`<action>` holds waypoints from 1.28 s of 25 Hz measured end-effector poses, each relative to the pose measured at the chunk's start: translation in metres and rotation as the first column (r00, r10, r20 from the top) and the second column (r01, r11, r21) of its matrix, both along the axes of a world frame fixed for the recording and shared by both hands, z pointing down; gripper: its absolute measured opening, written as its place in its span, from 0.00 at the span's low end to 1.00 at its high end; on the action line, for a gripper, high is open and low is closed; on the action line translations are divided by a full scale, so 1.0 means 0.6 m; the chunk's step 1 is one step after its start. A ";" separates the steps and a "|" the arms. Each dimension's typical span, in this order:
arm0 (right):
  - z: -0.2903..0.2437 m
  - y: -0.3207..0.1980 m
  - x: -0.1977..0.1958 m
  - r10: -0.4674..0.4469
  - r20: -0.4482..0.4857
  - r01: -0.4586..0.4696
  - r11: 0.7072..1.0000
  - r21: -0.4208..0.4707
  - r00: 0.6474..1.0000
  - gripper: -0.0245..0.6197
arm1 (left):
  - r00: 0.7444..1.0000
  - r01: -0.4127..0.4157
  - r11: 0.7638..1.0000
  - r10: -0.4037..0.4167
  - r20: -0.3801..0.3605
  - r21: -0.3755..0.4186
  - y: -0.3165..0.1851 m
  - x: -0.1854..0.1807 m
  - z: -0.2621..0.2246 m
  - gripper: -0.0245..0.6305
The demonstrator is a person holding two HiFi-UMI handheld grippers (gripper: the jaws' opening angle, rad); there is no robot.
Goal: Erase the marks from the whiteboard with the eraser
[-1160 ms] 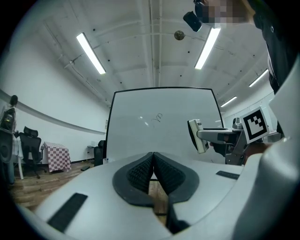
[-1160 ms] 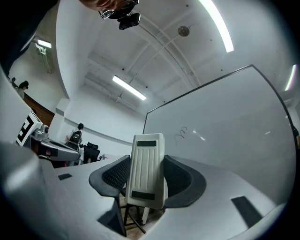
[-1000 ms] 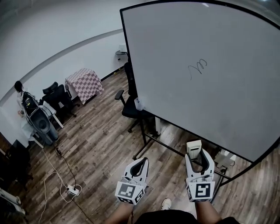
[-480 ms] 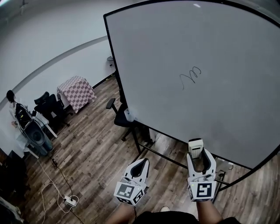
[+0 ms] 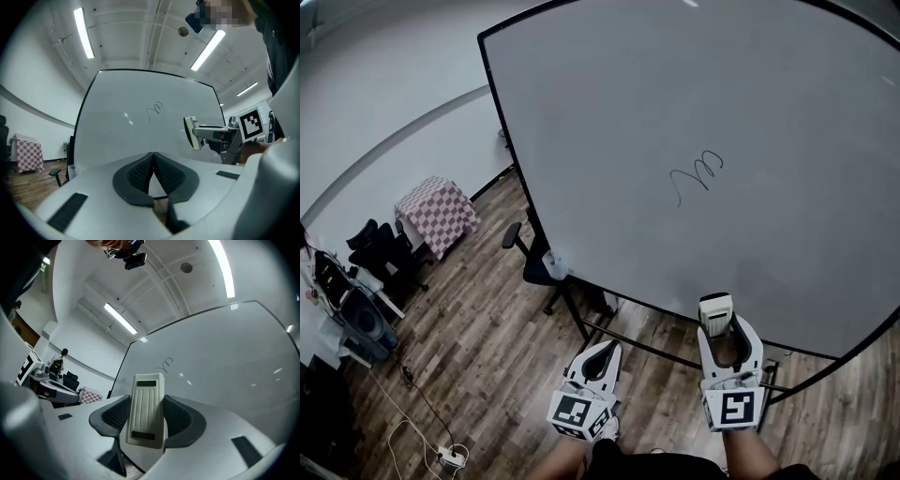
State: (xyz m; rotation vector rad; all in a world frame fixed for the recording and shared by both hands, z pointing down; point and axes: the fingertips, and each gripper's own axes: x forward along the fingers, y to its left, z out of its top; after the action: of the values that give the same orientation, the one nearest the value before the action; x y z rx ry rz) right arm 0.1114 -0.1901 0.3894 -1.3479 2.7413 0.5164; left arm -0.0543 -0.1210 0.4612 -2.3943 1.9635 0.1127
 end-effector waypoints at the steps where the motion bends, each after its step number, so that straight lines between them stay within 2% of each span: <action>1: -0.004 -0.010 -0.003 0.017 0.000 -0.017 1.000 0.003 1.000 0.42 | 1.000 -0.017 1.000 0.017 0.005 0.004 -0.016 -0.006 -0.004 0.07; 6: -0.038 -0.059 -0.022 0.112 0.001 -0.112 0.993 0.034 0.994 0.42 | 0.995 -0.086 0.996 0.084 0.053 0.028 -0.079 -0.048 -0.039 0.07; 11: -0.077 -0.105 -0.051 0.189 0.022 -0.190 0.976 0.102 0.982 0.42 | 0.986 -0.150 0.987 0.146 0.084 0.052 -0.145 -0.093 -0.068 0.07; 18: -0.139 -0.155 -0.083 0.328 -0.056 -0.307 0.922 0.237 0.943 0.42 | 0.952 -0.288 0.955 0.279 0.121 0.063 -0.196 -0.126 -0.080 0.07; 24: -0.211 -0.172 -0.113 0.459 -0.184 -0.369 0.850 0.375 0.869 0.42 | 0.929 -0.362 0.928 0.352 0.112 0.087 -0.229 -0.160 -0.091 0.07; 27: -0.249 -0.180 -0.113 0.517 -0.201 -0.408 0.816 0.410 0.832 0.42 | 0.920 -0.389 0.914 0.378 0.107 0.114 -0.242 -0.160 -0.105 0.07; 32: -0.315 -0.199 -0.111 0.567 -0.264 -0.409 0.782 0.471 0.780 0.42 | 0.914 -0.405 0.903 0.396 0.090 0.143 -0.251 -0.148 -0.122 0.07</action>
State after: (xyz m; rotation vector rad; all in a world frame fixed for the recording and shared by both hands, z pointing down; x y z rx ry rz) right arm 0.0448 -0.3096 0.2006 -2.0285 2.2818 1.4304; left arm -0.1433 -0.2716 0.3878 -2.6191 1.3520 0.1998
